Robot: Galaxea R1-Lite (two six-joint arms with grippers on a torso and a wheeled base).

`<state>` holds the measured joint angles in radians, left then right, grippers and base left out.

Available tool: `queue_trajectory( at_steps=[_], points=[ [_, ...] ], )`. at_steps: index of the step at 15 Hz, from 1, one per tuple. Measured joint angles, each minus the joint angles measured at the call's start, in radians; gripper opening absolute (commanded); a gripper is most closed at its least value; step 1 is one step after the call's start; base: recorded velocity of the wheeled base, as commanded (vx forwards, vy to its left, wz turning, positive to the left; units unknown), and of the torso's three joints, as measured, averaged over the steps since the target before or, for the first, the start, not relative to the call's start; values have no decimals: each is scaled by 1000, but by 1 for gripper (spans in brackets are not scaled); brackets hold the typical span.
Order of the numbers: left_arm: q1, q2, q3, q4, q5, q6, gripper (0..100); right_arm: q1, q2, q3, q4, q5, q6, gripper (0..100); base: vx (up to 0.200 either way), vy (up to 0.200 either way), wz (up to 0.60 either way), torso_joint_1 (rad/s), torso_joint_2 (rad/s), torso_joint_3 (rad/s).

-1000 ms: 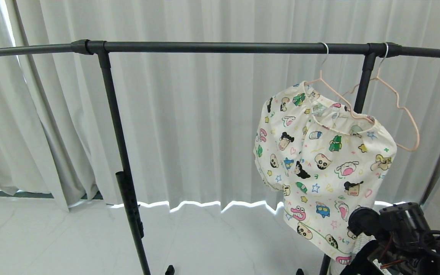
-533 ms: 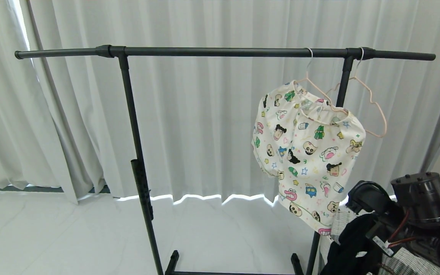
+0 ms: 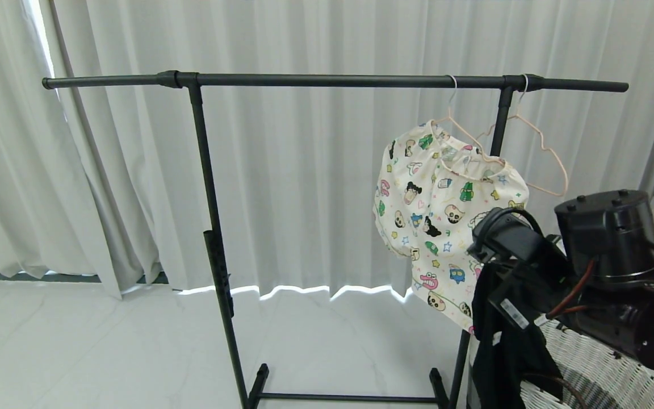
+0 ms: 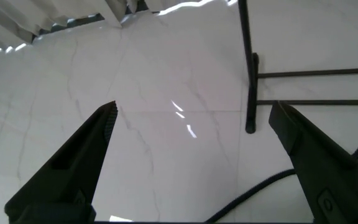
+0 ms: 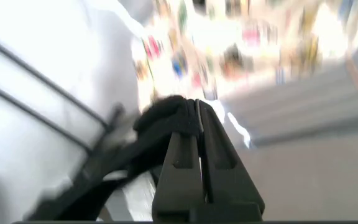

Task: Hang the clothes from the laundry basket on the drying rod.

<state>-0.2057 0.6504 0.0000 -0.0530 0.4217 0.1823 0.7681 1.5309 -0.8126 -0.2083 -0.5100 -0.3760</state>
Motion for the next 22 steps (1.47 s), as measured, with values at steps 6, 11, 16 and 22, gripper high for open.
queue_trajectory(
  at_steps=[6,11,16,22],
  points=[
    [-32,-152,-50,-5,-301,-4,100,147,151,-263,1,0,89,0,0,0,0,0,0,0],
    [-70,-3,-365,-8,-376,-5,100,217,268,-445,0,0,149,0,0,0,0,0,0,0],
    [-319,181,-517,-7,-447,-14,100,246,314,-518,2,-1,149,0,0,0,0,0,0,0],
    [-522,414,-550,-88,-448,-15,100,266,314,-521,-2,-3,149,0,0,0,0,0,0,0]
  ],
)
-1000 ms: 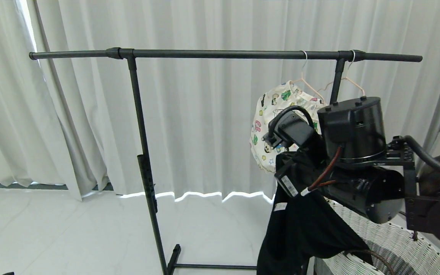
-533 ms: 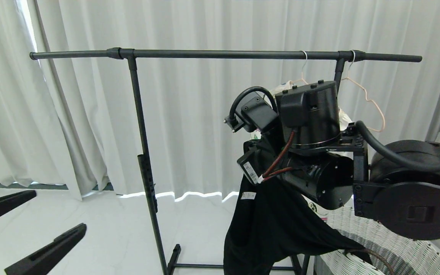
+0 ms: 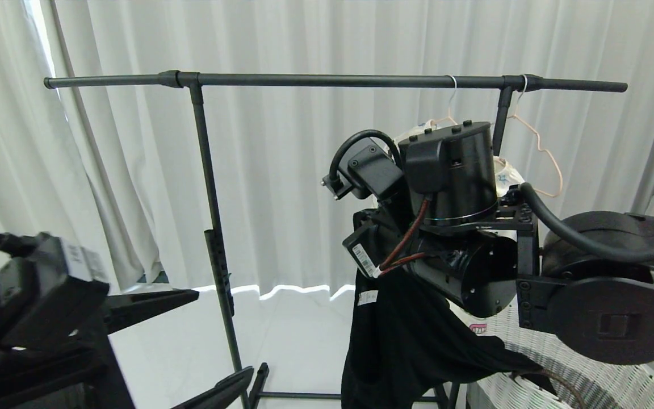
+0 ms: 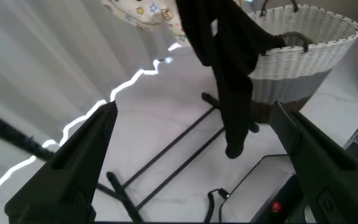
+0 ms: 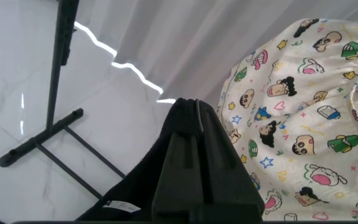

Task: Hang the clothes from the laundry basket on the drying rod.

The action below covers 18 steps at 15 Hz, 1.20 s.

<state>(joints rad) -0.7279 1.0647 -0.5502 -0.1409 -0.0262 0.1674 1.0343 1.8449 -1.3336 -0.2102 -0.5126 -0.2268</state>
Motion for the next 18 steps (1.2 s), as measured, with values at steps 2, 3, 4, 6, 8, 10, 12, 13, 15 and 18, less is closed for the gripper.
queue_trajectory(
  at_steps=[2,3,4,6,8,10,12,13,15,18],
  points=[
    [-26,113,-23,-79,0,-2,100,3,-6,0,-2,0,0,0,0,0,0,0,0,0],
    [-31,169,-37,-122,0,-20,100,4,-11,-1,-2,0,0,0,0,0,0,0,0,0],
    [-35,223,-52,-170,0,-51,100,6,-16,-2,-2,0,0,0,0,0,0,0,0,0],
    [-37,316,-70,-263,2,-173,100,6,-30,1,-3,0,1,0,0,0,0,0,0,0],
    [-37,401,-79,-316,4,-217,100,5,-40,1,-4,0,4,0,0,0,0,0,0,0],
    [-28,471,-88,-326,6,-221,100,5,-47,1,-8,0,6,0,0,0,0,0,0,0],
    [-18,547,-114,-340,12,-220,100,4,-55,3,-8,0,13,0,0,0,0,0,0,0],
    [-9,584,-128,-344,22,-219,100,4,-59,4,-8,0,17,0,0,0,0,0,0,0],
    [14,641,-140,-348,29,-216,100,3,-68,6,-8,0,18,0,0,0,0,0,0,0],
    [20,688,-129,-348,32,-214,100,1,-74,7,-7,0,18,0,0,0,0,0,0,0]
  ],
)
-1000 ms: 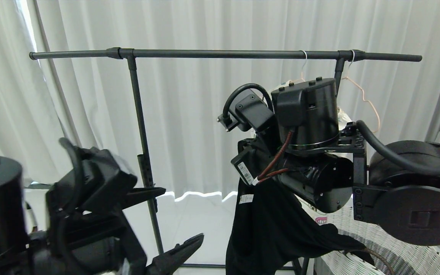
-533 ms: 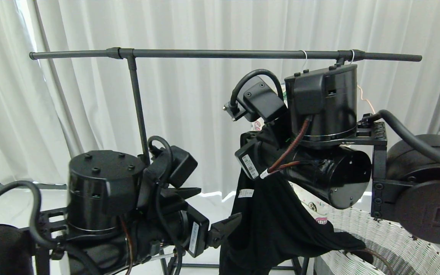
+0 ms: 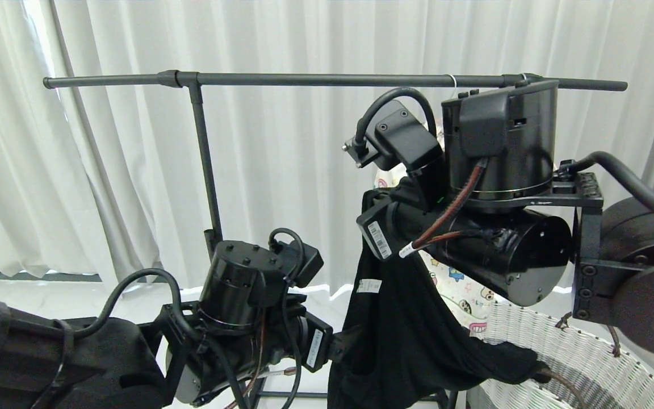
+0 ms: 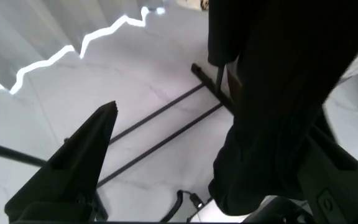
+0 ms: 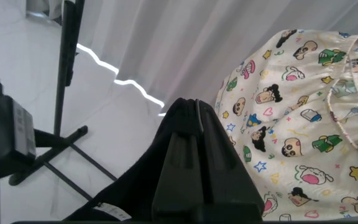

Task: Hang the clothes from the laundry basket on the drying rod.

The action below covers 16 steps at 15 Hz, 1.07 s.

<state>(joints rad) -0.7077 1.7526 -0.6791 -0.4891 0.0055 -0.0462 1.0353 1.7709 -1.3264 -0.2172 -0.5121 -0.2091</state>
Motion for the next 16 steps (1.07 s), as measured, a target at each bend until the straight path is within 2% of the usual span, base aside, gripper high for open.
queue_trajectory(
  at_steps=[1,4,8,12,13,16],
  points=[
    [-1,10,3,1,0,0,0,-1,-1,0,0,0,1,0,0,0,0,0,0,0],
    [-3,24,19,0,11,0,0,-6,-3,0,0,0,14,0,0,0,0,0,0,0],
    [-54,-7,116,-1,168,-1,0,-30,-6,5,-1,-3,21,0,0,0,0,0,0,0],
    [-92,-145,157,29,222,2,0,-55,-39,63,0,-8,24,0,0,0,0,0,0,0],
    [-93,-195,126,104,230,3,0,-61,-56,84,0,-8,24,0,0,0,0,0,0,0],
    [-91,-341,-102,477,247,3,0,-88,-126,138,1,-14,24,0,0,0,0,0,0,0]
  ],
)
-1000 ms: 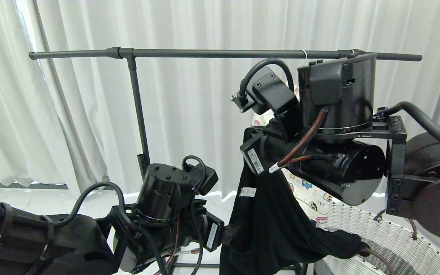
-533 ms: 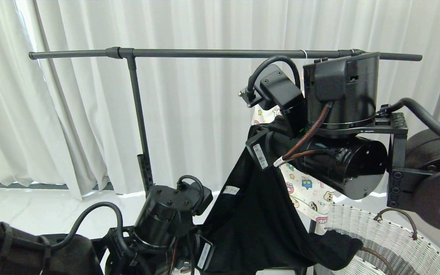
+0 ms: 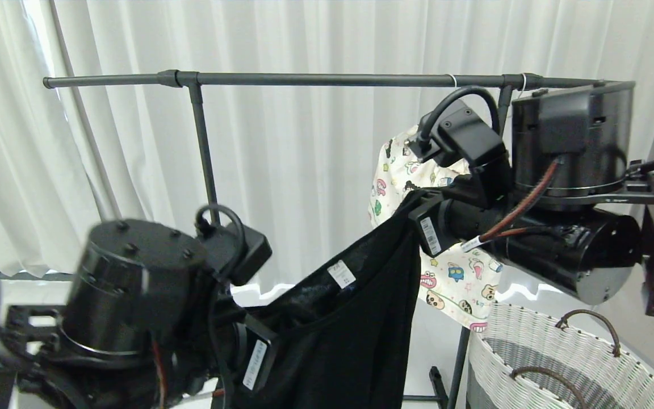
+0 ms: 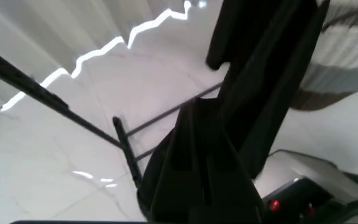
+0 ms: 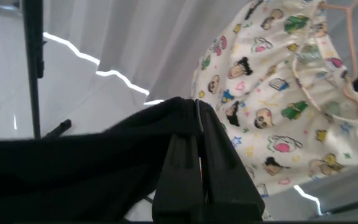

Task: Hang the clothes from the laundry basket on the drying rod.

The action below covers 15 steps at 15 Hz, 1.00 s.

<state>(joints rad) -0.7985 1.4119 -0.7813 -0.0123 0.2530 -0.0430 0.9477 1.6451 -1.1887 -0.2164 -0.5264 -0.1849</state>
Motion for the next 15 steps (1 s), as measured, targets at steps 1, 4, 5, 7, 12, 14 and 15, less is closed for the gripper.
queue_trajectory(
  at_steps=[1,4,5,7,12,14,15],
  points=[
    [3,-32,-84,88,2,0,0,-5,-21,12,1,-14,0,0,0,0,0,0,0,0],
    [11,-85,-421,295,20,8,0,-16,-91,16,6,-40,-24,0,0,0,0,0,0,0],
    [13,-87,-532,345,34,25,0,-21,-109,1,6,-40,-46,0,0,0,0,0,0,0],
    [16,-77,-733,424,60,107,0,-33,-139,-49,29,-39,-100,0,0,0,0,0,0,0],
    [-17,-67,-828,474,133,265,0,-47,-205,-233,263,-32,-156,0,0,0,0,0,0,0],
    [-40,-80,-802,473,135,299,0,-42,-252,-250,363,-22,-157,0,0,0,0,0,0,0],
    [-50,-85,-794,470,135,317,0,-36,-281,-254,430,-8,-156,0,0,0,0,0,0,0]
  ],
)
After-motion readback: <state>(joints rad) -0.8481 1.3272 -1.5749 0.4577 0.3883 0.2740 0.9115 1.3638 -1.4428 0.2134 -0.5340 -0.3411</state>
